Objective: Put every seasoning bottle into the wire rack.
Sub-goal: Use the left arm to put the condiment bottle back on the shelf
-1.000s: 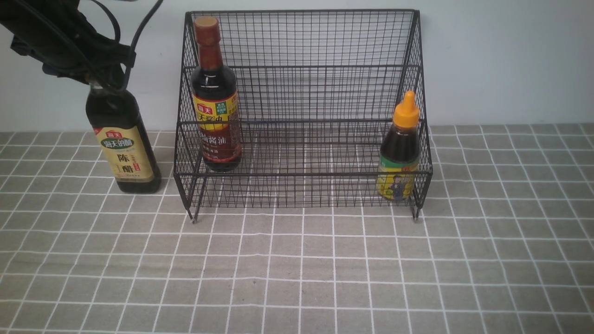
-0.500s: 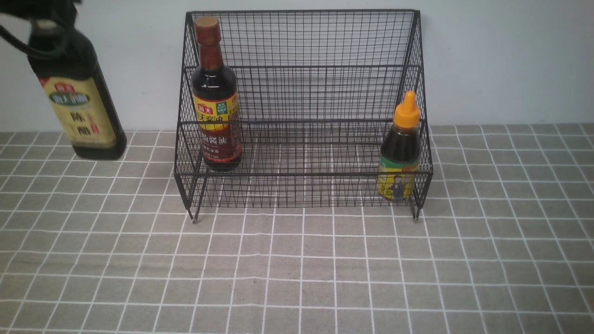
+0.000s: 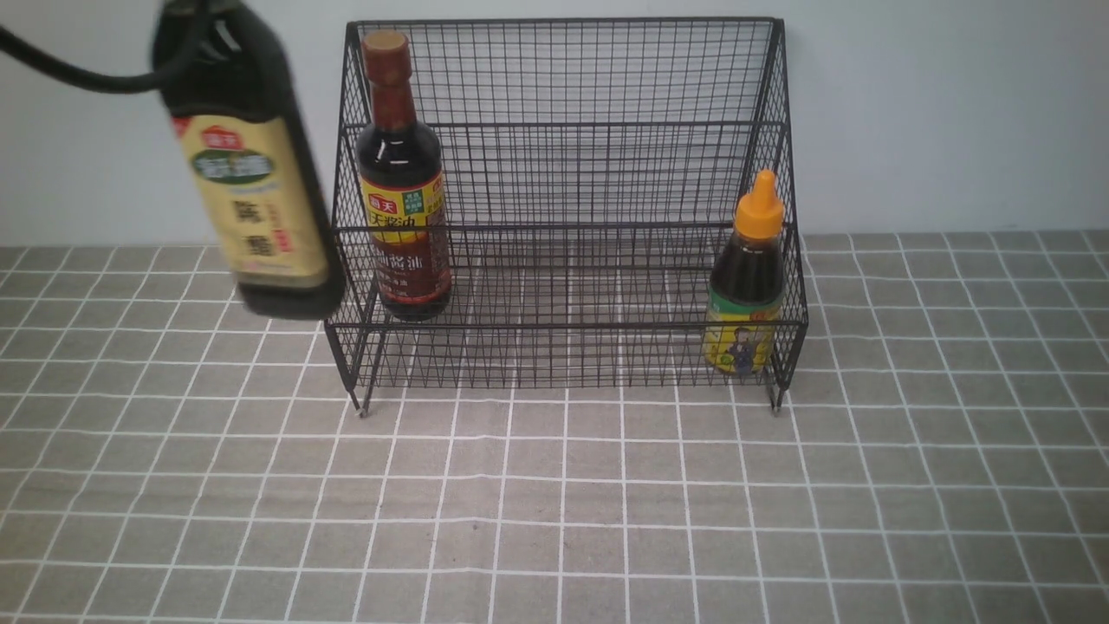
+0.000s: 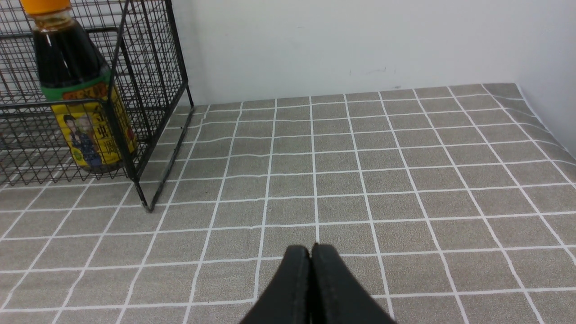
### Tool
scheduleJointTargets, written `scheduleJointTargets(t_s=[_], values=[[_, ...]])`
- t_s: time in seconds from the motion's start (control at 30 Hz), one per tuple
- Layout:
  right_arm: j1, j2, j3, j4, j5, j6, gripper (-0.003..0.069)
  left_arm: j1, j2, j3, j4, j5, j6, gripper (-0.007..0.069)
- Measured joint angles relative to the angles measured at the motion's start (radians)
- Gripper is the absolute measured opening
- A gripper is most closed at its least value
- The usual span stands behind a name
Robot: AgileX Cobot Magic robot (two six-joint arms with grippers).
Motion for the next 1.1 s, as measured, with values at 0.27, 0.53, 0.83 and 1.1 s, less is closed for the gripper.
scheduleJointTargets(t_s=[0.27, 0.53, 0.83, 1.1], values=[[0.0, 0.0, 0.0, 0.0, 0.0, -0.001, -0.0012, -0.048, 0.048, 0.0, 0.0, -0.098, -0.037, 0.0318], [0.0, 0.0, 0.0, 0.0, 0.0, -0.001, -0.0012, -0.051, 0.112, 0.0, 0.009, -0.122, -0.058, 0.0318], [0.0, 0.0, 0.0, 0.0, 0.0, -0.001, -0.0012, -0.053, 0.193, 0.0, 0.029, -0.116, -0.062, 0.0318], [0.0, 0.0, 0.0, 0.0, 0.0, -0.001, -0.0012, -0.054, 0.259, 0.0, 0.046, -0.025, -0.064, 0.0318]])
